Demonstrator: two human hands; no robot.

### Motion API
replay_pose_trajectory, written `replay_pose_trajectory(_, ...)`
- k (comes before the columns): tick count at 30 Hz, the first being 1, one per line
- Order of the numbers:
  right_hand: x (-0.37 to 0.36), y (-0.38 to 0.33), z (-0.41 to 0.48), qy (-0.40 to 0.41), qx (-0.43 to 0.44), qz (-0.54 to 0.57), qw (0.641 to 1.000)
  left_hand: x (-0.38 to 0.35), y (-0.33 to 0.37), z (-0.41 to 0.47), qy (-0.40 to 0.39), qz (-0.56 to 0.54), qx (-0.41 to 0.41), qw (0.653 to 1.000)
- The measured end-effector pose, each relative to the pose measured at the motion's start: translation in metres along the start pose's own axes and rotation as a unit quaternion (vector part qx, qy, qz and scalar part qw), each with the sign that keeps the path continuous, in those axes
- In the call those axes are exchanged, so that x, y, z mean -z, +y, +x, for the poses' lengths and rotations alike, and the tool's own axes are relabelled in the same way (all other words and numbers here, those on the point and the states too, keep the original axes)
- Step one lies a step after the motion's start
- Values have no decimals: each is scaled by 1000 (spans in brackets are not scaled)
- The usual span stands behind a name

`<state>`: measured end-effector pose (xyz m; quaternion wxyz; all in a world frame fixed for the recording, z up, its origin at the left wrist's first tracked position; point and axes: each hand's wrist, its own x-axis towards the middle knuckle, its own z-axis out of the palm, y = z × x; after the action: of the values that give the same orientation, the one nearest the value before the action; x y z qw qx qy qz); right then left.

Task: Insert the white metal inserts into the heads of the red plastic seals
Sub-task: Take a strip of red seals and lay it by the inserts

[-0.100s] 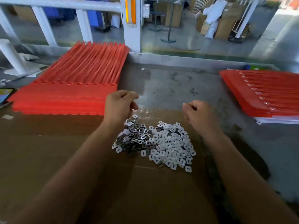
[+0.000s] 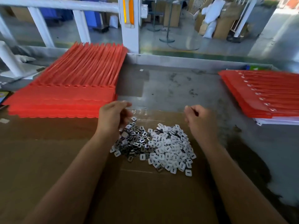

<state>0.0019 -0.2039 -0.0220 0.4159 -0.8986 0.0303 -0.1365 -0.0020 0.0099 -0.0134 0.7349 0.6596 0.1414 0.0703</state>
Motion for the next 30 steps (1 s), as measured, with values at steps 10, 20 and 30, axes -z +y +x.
replay_pose_trajectory(10,-7,27,0,1,3,-1,1000,7,3,1,-50,-220,137,965)
replay_pose_trajectory(20,-7,28,-3,2,-2,7,1000,8,1,2,-44,-251,107,961)
replay_pose_trajectory(30,5,14,-10,1,-20,26,999,10,-1,-5,-84,-183,94,975)
